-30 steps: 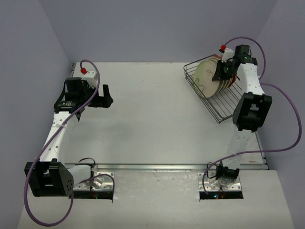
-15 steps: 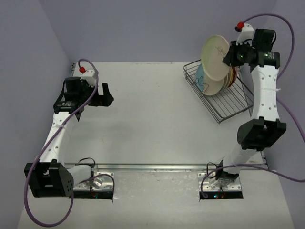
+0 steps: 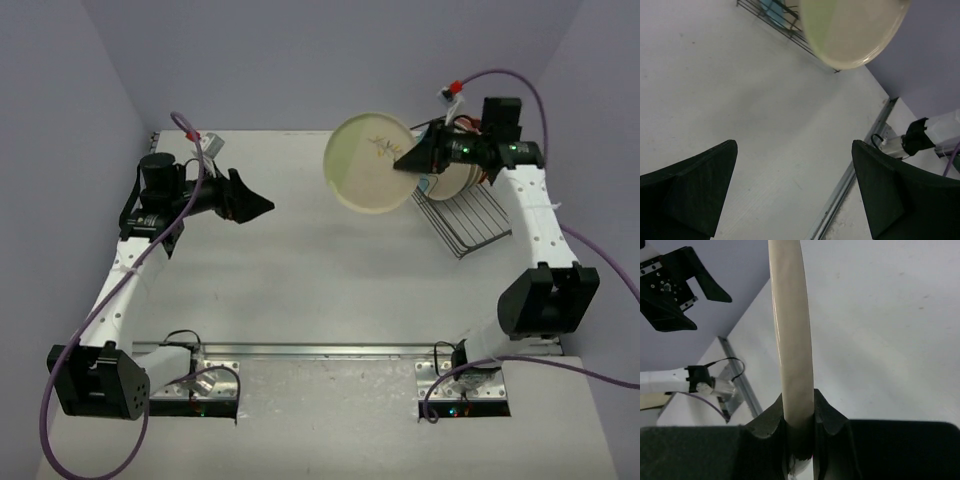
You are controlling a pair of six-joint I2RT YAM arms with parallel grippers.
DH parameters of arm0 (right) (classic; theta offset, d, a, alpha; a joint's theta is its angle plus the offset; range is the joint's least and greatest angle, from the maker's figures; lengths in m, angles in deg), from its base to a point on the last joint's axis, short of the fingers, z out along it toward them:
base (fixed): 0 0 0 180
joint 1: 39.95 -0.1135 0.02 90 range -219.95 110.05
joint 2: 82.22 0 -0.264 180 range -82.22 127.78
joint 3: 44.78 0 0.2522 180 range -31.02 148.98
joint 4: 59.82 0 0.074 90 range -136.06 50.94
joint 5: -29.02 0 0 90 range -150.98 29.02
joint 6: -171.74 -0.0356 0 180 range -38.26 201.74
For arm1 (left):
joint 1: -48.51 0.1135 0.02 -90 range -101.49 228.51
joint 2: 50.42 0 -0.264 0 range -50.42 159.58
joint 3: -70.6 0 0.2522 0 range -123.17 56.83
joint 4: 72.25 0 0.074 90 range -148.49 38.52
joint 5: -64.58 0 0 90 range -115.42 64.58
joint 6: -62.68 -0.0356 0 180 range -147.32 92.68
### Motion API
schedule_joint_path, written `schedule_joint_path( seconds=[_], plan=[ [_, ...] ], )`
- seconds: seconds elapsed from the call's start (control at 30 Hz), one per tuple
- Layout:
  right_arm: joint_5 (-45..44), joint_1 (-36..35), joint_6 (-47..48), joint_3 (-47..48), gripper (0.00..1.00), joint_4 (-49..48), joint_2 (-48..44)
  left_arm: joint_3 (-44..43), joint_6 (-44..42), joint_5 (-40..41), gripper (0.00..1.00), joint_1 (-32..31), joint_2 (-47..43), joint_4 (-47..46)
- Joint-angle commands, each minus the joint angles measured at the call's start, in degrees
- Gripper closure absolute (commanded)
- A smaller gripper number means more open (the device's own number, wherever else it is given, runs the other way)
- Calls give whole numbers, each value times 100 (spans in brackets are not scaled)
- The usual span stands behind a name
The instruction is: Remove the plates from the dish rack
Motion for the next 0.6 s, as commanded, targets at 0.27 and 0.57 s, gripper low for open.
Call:
schedule_joint_path(
  seconds=[0.27,0.57],
  plan=[
    [997,-1669,-649,-55,100,-1086,-208,155,193,102,26,-656,542,-268],
    [816,-1772,-696,-149,100,-1209,-105,403,508,-884,93,-647,443,-941]
  ],
)
